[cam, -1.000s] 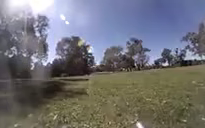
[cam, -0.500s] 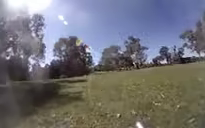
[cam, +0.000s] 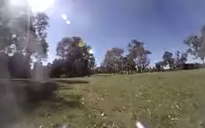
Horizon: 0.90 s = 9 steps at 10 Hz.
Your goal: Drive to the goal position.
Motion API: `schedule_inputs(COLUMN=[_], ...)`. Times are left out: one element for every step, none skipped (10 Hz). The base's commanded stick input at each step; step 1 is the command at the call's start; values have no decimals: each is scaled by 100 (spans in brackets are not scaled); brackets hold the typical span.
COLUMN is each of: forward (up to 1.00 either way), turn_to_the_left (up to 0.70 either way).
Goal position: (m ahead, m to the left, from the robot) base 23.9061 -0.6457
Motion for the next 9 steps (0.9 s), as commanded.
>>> schedule_inputs(forward=[85,85,85,85,85,85,85,85,85], turn_to_the_left=[0,0,0,0,0,0,0,0,0])
